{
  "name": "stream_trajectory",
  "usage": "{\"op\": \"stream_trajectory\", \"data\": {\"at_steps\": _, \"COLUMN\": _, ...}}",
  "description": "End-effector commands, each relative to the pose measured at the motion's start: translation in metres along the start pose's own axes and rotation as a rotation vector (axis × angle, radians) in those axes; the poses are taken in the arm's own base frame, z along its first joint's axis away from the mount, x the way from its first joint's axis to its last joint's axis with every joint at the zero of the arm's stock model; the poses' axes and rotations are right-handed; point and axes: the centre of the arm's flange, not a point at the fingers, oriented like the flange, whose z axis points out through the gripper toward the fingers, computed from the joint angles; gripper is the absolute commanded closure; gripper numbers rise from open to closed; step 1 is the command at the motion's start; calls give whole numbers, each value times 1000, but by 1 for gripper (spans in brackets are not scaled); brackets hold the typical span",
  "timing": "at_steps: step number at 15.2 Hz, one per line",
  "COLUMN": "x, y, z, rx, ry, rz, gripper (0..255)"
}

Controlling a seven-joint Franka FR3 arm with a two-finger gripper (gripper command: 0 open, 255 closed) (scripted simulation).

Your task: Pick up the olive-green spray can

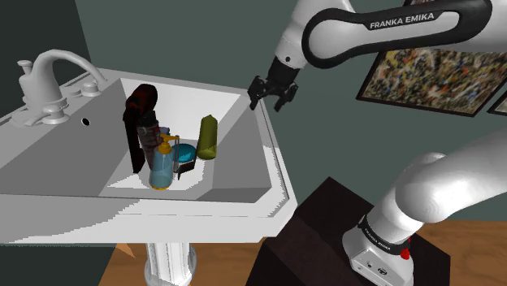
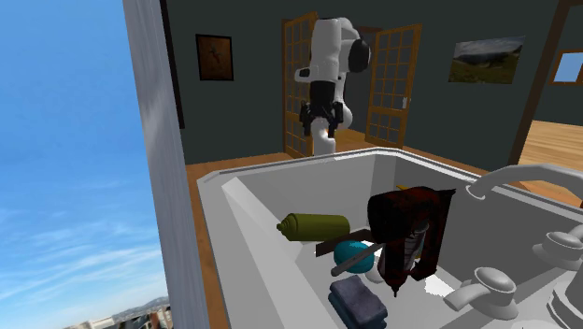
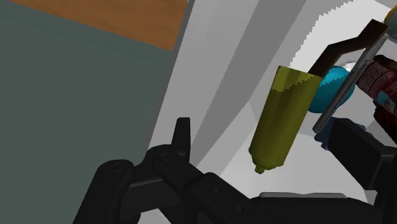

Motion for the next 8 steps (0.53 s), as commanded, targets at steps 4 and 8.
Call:
{"op": "stream_trajectory", "data": {"at_steps": 4, "x": 23, "y": -31, "z": 52, "rx": -3, "ry": 36, "rz": 74, "gripper": 0}}
{"op": "stream_trajectory", "data": {"at_steps": 8, "x": 44, "y": -56, "z": 92, "rx": -8, "ry": 64, "rz": 131, "gripper": 0}}
